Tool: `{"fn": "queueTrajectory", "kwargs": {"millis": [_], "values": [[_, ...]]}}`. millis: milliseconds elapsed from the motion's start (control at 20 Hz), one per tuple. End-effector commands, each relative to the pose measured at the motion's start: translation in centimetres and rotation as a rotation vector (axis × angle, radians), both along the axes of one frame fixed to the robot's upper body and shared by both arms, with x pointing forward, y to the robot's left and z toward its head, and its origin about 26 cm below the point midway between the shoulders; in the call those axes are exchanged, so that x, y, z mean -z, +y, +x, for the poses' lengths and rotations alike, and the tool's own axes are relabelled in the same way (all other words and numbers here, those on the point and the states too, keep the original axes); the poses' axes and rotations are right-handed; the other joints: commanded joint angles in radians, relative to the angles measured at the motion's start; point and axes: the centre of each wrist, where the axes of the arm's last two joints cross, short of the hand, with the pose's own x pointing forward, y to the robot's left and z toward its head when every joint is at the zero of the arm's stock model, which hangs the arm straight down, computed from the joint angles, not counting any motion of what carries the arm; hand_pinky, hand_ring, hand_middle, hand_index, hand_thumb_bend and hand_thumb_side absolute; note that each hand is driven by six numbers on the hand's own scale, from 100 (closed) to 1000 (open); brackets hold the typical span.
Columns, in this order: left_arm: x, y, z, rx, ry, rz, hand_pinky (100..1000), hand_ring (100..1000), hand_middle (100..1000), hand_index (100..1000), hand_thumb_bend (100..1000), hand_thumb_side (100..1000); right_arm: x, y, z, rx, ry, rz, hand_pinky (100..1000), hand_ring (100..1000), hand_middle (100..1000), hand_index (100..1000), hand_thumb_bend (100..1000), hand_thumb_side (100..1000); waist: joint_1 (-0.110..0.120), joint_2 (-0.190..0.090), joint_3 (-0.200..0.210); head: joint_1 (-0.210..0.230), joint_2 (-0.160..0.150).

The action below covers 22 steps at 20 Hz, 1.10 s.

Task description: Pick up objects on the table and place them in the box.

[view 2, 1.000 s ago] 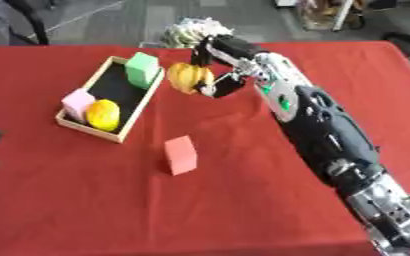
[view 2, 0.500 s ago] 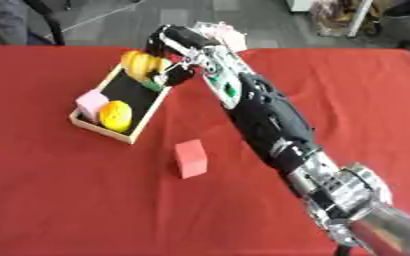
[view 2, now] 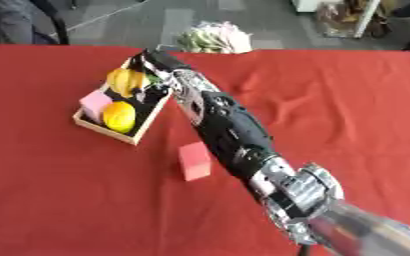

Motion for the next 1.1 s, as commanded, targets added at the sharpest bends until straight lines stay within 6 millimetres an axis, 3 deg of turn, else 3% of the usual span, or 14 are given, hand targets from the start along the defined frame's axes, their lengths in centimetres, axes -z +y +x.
{"fn": "queueTrajectory", "kwargs": {"millis": [50, 200, 550, 850, 1100], "values": [[-1.0, -0.2, 0.1, 0.013, -0.033, 0.002, 813, 739, 759, 818, 619, 461, -1.4, 0.1, 0.3, 0.016, -0.056, 0.003, 725, 773, 817, 897, 512, 297, 0.005, 0.003, 0.000, -0.002, -0.010], [-1.0, -0.1, 0.1, 0.010, -0.033, 0.000, 813, 738, 759, 817, 622, 460, -1.8, 0.1, 0.3, 0.007, -0.091, 0.009, 741, 801, 877, 946, 599, 375, 0.005, 0.003, -0.003, 0.002, -0.010], [-0.9, 0.0, 0.0, -0.002, -0.031, -0.001, 811, 737, 757, 816, 625, 459, -3.5, 0.4, -0.1, -0.041, -0.174, 0.063, 748, 810, 908, 952, 604, 403, 0.007, -0.001, -0.021, 0.011, -0.009], [-0.7, 0.5, -0.1, -0.030, -0.027, -0.002, 811, 737, 757, 815, 624, 460, -6.8, 0.3, -1.3, -0.173, -0.206, 0.147, 749, 805, 888, 940, 506, 278, 0.003, -0.009, -0.078, 0.036, -0.006], [-0.5, 1.1, -0.2, -0.062, -0.022, 0.000, 811, 737, 757, 815, 622, 459, -9.6, -1.5, -3.9, -0.306, -0.188, 0.195, 745, 787, 838, 916, 457, 239, 0.000, -0.019, -0.139, 0.066, -0.001]]}}
